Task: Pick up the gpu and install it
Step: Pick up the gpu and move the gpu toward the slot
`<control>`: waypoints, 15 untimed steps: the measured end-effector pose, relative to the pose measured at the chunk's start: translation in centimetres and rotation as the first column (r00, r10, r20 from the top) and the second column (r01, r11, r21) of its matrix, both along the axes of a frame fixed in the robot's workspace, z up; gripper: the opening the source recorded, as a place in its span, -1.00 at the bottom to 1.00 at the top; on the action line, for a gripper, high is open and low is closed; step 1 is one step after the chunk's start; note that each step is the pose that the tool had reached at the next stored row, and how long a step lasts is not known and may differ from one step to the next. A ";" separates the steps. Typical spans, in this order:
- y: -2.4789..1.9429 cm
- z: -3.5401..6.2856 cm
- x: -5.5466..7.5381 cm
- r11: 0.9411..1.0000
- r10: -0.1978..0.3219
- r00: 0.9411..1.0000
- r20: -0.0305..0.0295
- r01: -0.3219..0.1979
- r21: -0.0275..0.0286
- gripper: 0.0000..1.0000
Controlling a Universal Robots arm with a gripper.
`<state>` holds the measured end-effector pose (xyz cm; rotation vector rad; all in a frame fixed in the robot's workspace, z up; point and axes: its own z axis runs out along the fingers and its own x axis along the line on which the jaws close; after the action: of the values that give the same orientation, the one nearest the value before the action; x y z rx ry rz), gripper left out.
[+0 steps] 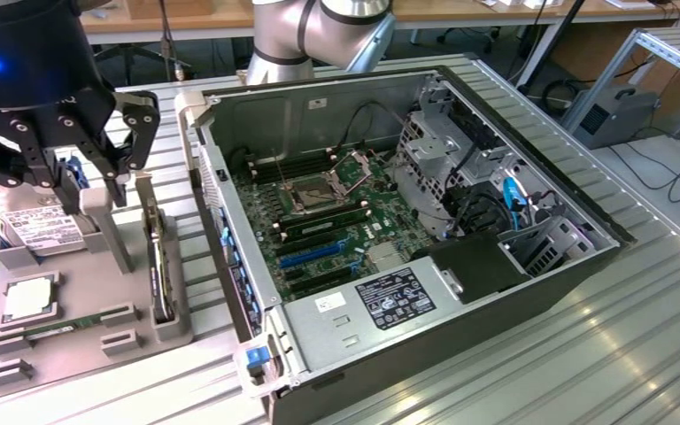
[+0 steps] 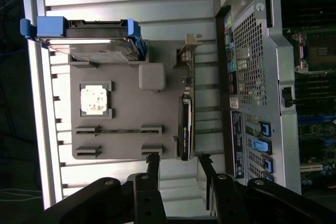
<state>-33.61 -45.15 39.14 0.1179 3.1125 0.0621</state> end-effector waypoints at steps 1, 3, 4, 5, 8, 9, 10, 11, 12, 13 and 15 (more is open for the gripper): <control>0.00 -0.06 0.0 1.000 0.000 1.000 0.000 0.000 0.000 -0.16; 0.00 -0.14 0.0 1.000 0.000 1.000 0.000 0.000 0.000 -0.16; 0.00 -0.19 0.0 1.000 0.000 1.000 0.000 0.000 0.000 -0.16; 0.00 -0.23 0.0 1.000 0.000 1.000 0.000 0.000 0.000 -0.16; 0.00 -0.36 0.0 1.000 0.000 1.000 0.000 0.000 0.000 -0.16; 0.00 -0.41 0.0 1.000 0.000 1.000 0.000 0.000 0.000 -0.16; 0.00 -0.45 0.0 1.000 0.000 1.000 0.000 0.000 0.000 -0.16; 0.00 -0.49 0.0 1.000 0.000 1.000 0.000 0.000 0.000 -0.16; 0.00 -0.54 0.0 1.000 0.000 1.000 0.000 0.000 0.000 -0.16; 0.00 -0.59 0.0 1.000 0.000 1.000 0.000 0.000 0.000 -0.16; 0.00 -0.67 0.0 1.000 0.000 1.000 0.000 0.000 0.000 -0.16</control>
<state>-33.57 -45.15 38.47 0.1179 3.1124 0.0618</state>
